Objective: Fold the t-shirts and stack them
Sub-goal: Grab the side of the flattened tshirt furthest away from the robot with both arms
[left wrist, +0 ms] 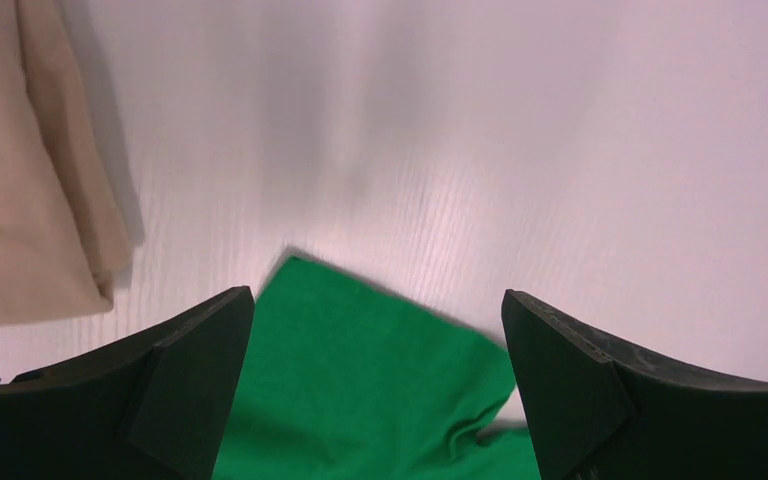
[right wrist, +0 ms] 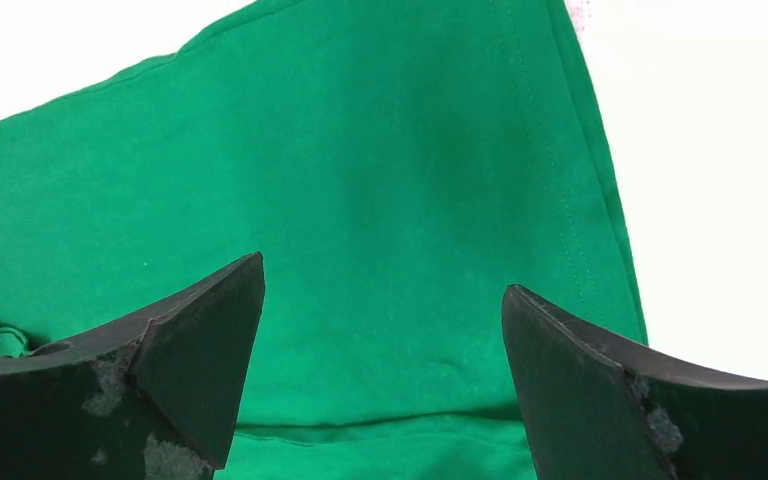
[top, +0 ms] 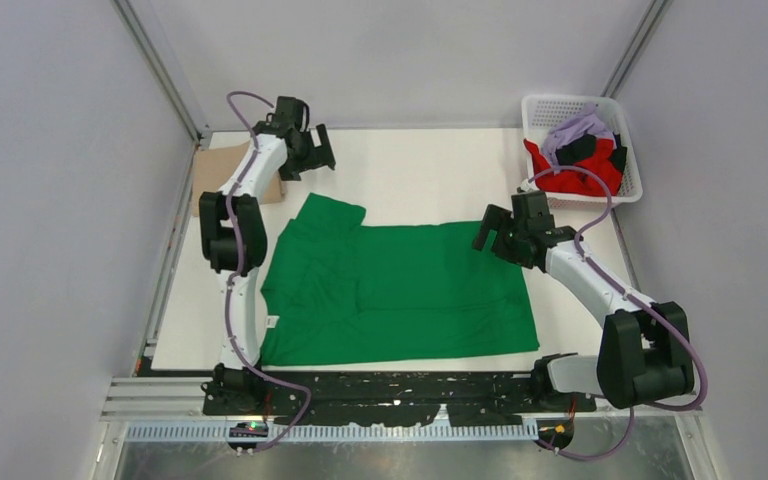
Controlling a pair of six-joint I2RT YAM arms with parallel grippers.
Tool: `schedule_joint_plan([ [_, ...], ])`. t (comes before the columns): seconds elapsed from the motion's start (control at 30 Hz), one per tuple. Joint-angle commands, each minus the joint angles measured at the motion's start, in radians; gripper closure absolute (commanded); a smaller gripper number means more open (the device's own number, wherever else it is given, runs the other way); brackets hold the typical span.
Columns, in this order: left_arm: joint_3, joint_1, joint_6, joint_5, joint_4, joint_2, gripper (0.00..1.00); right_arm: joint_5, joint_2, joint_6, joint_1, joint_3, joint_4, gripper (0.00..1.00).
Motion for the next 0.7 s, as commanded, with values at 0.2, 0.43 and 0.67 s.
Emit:
schedule_joint_plan([
  [0.2, 0.168, 0.002, 0.0, 0.053, -0.151, 0.182, 0.0, -0.061, 0.037, -0.023, -0.04, 0.039, 0.064, 0.05],
  [0.43, 0.062, 0.001, 0.016, 0.103, -0.118, 0.142, 0.13, -0.053, 0.012, -0.024, -0.049, 0.029, 0.065, 0.05],
  [0.67, -0.011, -0.014, 0.036, 0.087, -0.102, 0.101, 0.39, -0.051, -0.008, -0.026, -0.054, 0.014, 0.066, 0.05],
])
